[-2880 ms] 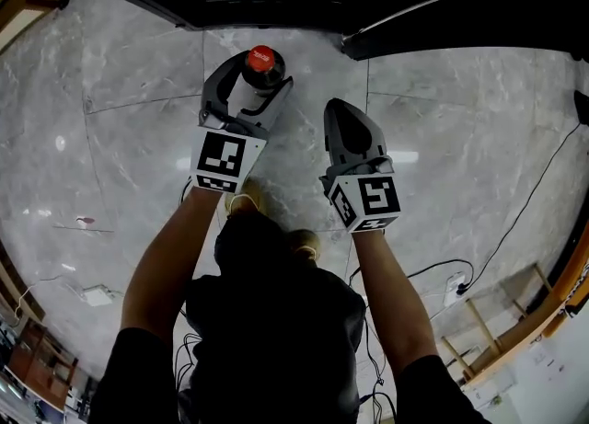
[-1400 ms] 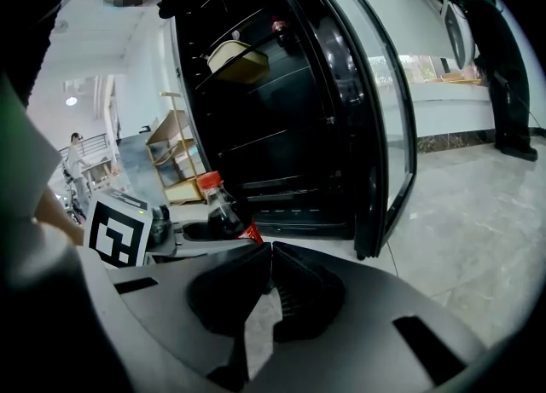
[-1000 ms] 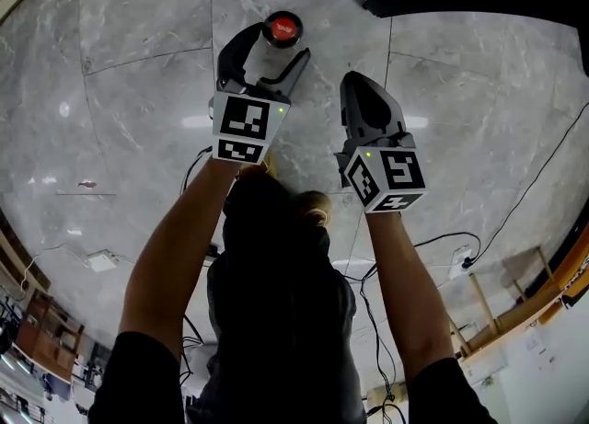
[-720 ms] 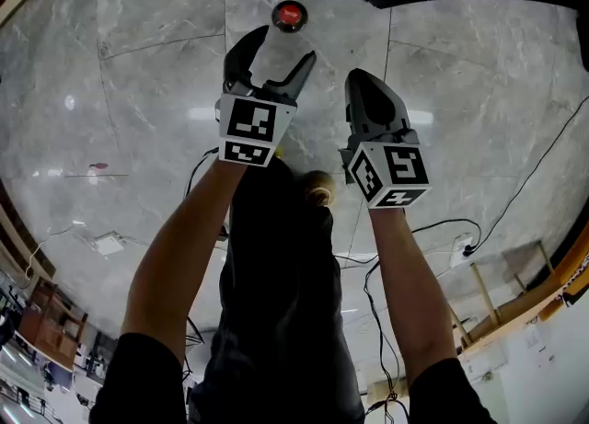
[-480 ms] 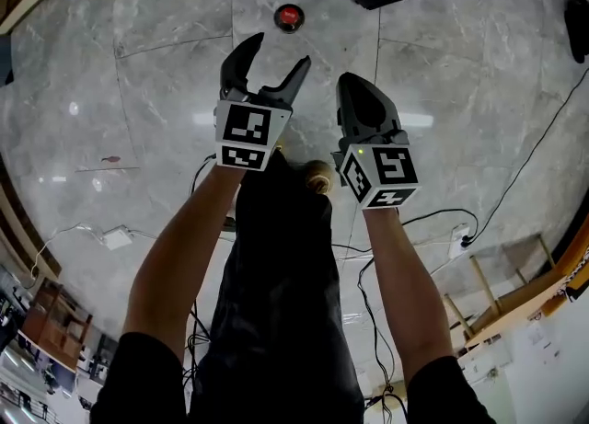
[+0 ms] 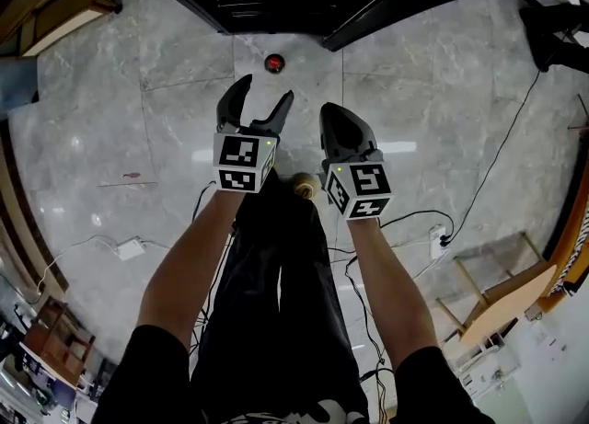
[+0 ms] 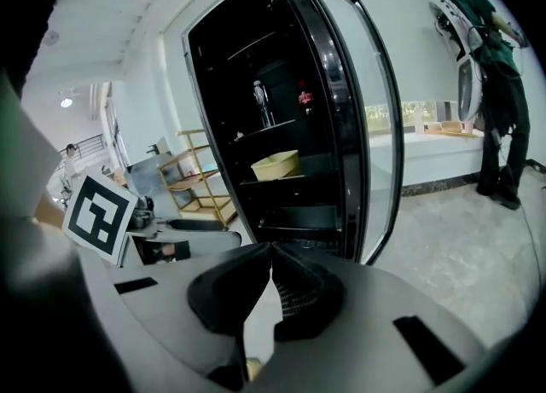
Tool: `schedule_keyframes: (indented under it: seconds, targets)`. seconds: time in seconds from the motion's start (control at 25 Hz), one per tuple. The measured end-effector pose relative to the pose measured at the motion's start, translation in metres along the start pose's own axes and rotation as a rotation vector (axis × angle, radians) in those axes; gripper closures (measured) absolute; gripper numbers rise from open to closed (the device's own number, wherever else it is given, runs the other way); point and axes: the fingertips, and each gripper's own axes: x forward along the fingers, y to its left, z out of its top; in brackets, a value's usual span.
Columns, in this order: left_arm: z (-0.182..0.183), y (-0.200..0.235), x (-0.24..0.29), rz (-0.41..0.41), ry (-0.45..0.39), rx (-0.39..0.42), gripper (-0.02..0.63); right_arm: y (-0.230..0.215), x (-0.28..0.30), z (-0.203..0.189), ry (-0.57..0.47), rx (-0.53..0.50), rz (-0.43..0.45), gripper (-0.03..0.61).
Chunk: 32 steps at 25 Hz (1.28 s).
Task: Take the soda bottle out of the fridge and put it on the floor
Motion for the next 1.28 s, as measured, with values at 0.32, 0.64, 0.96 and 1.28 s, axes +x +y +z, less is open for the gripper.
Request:
schedule_keyframes:
  seconds: [0.32, 0.64, 0.96, 1.28]
  targets:
    - [0.101, -0.047, -0.086, -0.033, 0.003, -0.1, 0.296, 0.03, -0.085, 0.089, -0.023, 0.031, -0.012, 0.554]
    - [0.185, -0.077, -0.175, -0.091, -0.036, -0.081, 0.296, 0.072, -0.157, 0.161, -0.047, 0.073, 0.002, 0.554]
    - [0.261, -0.095, -0.241, -0.17, -0.119, 0.016, 0.355, 0.103, -0.21, 0.224, -0.113, 0.043, 0.02, 0.554]
    - [0.321, -0.094, -0.286, -0.134, -0.182, 0.071, 0.605, 0.104, -0.25, 0.28, -0.183, -0.009, 0.033, 0.554]
